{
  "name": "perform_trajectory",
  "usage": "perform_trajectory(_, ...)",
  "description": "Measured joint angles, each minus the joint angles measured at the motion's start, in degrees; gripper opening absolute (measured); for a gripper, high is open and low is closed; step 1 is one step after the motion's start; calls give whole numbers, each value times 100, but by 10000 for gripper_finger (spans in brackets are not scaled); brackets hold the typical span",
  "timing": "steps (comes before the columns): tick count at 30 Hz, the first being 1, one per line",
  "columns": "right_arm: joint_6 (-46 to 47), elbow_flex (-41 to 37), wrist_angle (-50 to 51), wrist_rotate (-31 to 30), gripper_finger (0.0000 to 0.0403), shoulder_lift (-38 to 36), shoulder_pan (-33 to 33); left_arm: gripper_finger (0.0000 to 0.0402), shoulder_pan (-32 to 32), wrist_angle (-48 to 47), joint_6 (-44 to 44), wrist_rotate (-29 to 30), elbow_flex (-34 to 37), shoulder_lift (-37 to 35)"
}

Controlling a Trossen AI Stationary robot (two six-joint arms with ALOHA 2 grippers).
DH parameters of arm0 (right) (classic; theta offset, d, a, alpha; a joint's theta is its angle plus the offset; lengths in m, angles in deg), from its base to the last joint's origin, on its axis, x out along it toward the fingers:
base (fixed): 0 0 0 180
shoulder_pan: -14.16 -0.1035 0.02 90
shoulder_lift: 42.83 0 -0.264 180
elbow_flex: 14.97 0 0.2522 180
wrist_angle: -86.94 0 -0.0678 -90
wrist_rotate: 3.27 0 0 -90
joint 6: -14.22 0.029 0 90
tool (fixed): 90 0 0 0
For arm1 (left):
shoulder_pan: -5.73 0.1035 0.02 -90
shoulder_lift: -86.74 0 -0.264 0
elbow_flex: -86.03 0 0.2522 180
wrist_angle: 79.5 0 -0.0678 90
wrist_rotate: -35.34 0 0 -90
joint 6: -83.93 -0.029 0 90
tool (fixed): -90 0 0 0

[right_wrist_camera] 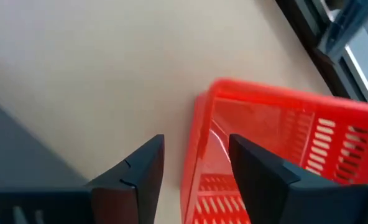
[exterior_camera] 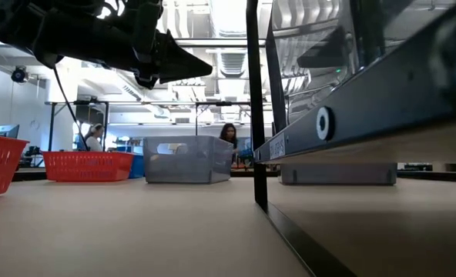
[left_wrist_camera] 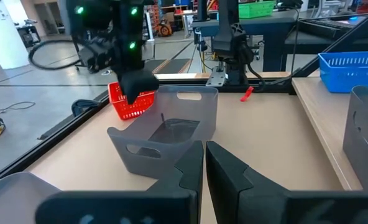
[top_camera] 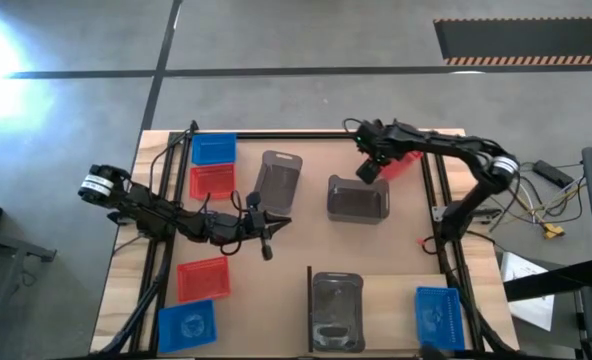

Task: Stack baskets on shelf by color
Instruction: Put the top right red bin on the shelf

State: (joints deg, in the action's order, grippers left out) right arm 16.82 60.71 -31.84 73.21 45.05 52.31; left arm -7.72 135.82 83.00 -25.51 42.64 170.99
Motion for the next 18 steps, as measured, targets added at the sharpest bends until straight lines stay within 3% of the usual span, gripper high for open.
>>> perform_trajectory(6, -130, 364, 14, 1, 131, 632, 97, 3, 0, -4, 3, 0, 0, 0)
perform_trajectory(10, -395, 421, 18, 5, 84, 774, 129, 3, -4, -6, 21, 0, 0, 0)
perform_trajectory(14, -634, 419, 140, 5, 23, 604, 59, 3, -4, -9, 30, -6, 0, 0)
perform_trajectory(18, -699, 419, 430, -129, 11, 32, -338, 3, -4, -22, 28, -13, 0, 0)
